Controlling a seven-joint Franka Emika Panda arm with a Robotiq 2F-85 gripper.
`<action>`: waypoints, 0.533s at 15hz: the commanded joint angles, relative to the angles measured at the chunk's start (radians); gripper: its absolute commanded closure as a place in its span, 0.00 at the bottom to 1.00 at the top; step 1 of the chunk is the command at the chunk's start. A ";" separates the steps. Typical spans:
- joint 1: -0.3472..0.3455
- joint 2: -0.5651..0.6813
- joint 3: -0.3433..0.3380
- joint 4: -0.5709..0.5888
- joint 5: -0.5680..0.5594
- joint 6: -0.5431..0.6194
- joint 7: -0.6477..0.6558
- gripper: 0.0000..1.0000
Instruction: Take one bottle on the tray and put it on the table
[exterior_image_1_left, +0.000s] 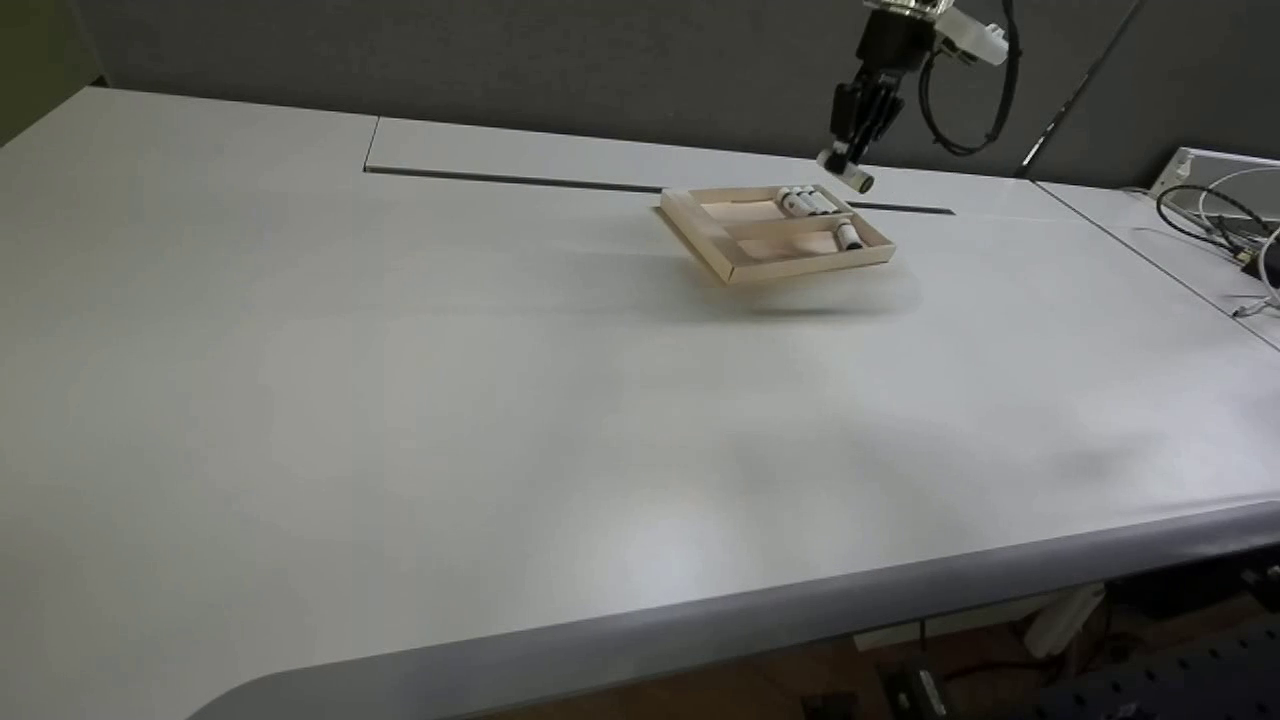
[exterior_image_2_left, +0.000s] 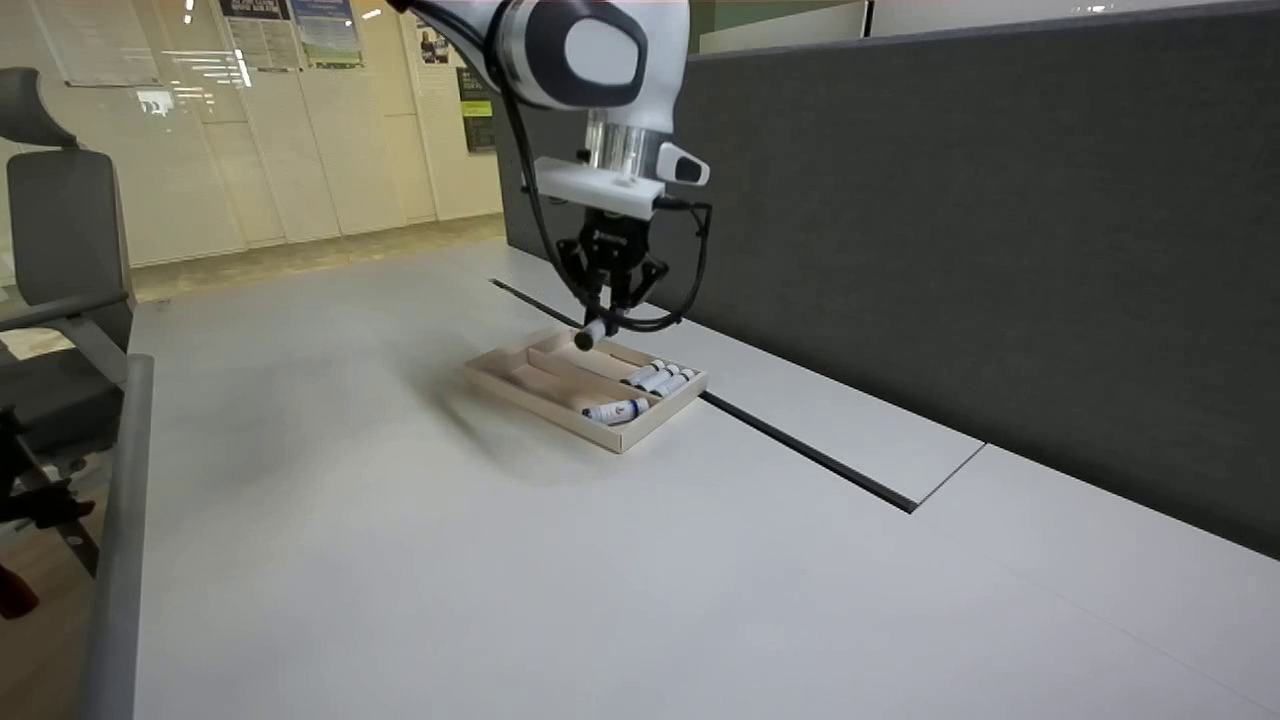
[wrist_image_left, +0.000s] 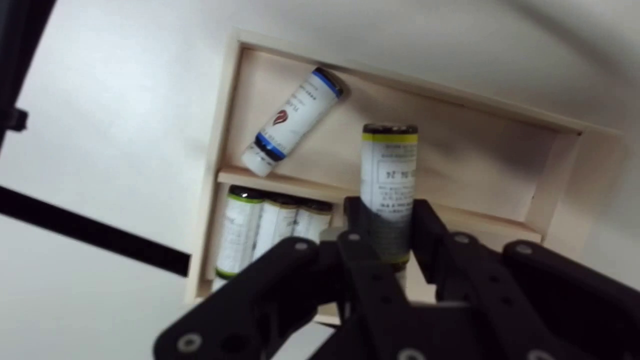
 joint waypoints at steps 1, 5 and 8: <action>-0.064 -0.003 -0.010 0.092 0.028 -0.069 -0.022 0.93; -0.122 0.089 -0.039 0.205 0.041 -0.077 -0.005 0.93; -0.151 0.174 -0.050 0.254 0.034 -0.026 -0.013 0.93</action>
